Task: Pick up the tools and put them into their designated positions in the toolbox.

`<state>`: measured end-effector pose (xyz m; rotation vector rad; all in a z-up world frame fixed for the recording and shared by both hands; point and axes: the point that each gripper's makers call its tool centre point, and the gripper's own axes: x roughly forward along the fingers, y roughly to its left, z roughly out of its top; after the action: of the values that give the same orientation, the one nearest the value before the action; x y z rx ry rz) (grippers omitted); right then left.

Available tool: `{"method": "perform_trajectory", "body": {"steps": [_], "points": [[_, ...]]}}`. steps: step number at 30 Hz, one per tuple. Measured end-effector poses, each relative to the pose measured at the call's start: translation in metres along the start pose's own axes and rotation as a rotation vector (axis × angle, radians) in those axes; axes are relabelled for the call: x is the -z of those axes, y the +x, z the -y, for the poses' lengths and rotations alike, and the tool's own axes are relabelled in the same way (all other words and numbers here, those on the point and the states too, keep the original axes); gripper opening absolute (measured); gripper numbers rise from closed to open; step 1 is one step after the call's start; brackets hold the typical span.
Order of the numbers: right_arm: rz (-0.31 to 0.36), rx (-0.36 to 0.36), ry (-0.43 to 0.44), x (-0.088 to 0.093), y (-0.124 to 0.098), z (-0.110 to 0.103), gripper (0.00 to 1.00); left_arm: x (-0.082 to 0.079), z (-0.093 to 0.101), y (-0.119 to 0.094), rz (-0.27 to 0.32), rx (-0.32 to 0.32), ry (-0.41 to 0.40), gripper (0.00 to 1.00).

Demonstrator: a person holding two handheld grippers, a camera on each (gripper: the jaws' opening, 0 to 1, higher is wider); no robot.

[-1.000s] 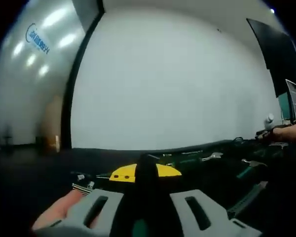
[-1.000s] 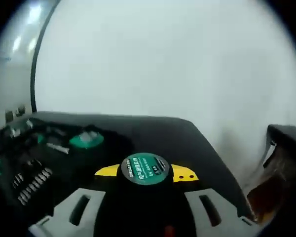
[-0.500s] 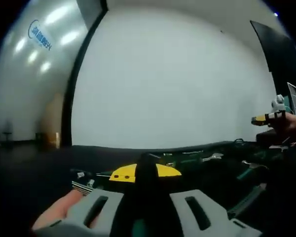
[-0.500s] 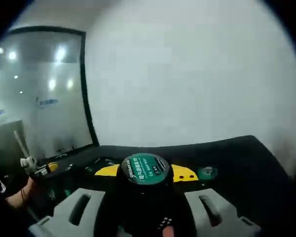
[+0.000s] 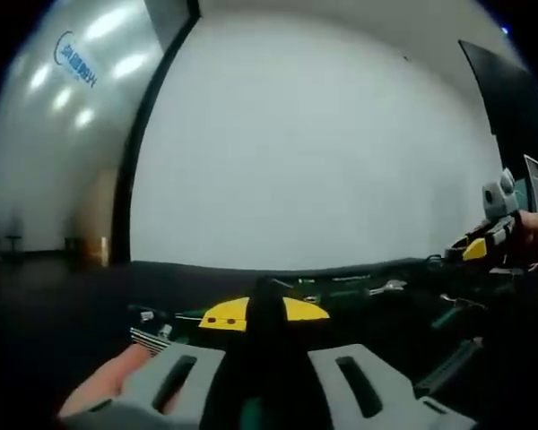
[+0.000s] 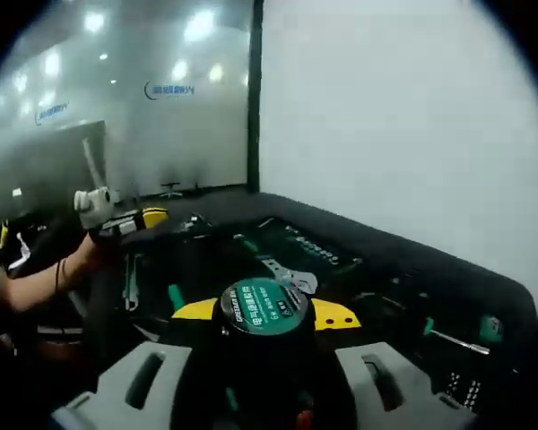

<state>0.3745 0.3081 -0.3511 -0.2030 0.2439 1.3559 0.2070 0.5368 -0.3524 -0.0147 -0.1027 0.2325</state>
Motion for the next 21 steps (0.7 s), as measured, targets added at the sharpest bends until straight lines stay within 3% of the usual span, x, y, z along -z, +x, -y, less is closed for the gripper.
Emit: {"method": "perform_trajectory", "body": {"steps": [4, 13, 16, 17, 21], "points": [[-0.033, -0.011, -0.012, 0.009, 0.007, -0.015, 0.35, 0.001, -0.003, 0.002, -0.003, 0.001, -0.003, 0.13], [-0.097, -0.025, -0.077, 0.025, 0.043, -0.023, 0.35, 0.001, -0.002, 0.001, -0.010, 0.001, -0.003, 0.13], [-0.116, -0.042, -0.046, 0.032, 0.051, -0.025, 0.35, 0.002, -0.003, 0.002, -0.014, 0.000, -0.004, 0.13], [-0.081, -0.049, -0.054, 0.026, 0.050, -0.026, 0.35, 0.002, -0.003, 0.003, -0.015, 0.000, -0.004, 0.13], [-0.092, -0.050, -0.044, 0.028, 0.053, -0.033, 0.36, 0.003, -0.009, 0.007, -0.016, -0.001, -0.003, 0.13]]}}
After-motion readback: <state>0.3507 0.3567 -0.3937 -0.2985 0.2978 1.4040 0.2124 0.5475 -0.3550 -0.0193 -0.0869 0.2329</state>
